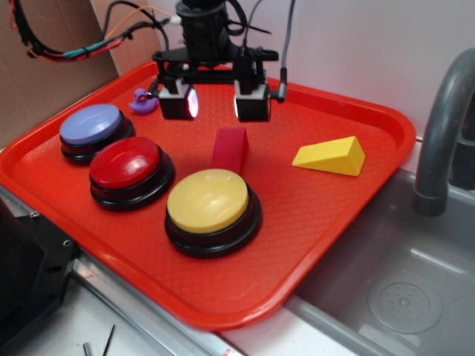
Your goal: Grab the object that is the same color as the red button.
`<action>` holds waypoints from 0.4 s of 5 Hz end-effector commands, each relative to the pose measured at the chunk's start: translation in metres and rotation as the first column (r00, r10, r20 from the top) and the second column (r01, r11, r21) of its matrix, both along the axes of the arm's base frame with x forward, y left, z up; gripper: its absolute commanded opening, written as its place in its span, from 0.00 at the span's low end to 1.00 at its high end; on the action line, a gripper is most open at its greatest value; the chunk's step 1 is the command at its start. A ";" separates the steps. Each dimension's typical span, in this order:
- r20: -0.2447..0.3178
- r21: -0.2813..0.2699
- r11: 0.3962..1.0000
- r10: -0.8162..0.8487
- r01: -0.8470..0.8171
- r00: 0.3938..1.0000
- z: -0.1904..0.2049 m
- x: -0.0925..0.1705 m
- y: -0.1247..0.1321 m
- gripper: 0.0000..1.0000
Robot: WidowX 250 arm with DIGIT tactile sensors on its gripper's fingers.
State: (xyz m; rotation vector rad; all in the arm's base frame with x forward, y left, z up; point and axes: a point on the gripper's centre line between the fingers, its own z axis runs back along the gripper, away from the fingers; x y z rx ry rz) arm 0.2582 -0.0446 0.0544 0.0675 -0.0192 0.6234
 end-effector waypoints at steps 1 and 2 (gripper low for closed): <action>-0.017 -0.004 0.999 -0.044 0.044 0.999 -0.025 0.010 -0.001 1.00; -0.012 -0.009 0.998 -0.056 0.056 0.998 -0.034 0.011 0.001 0.10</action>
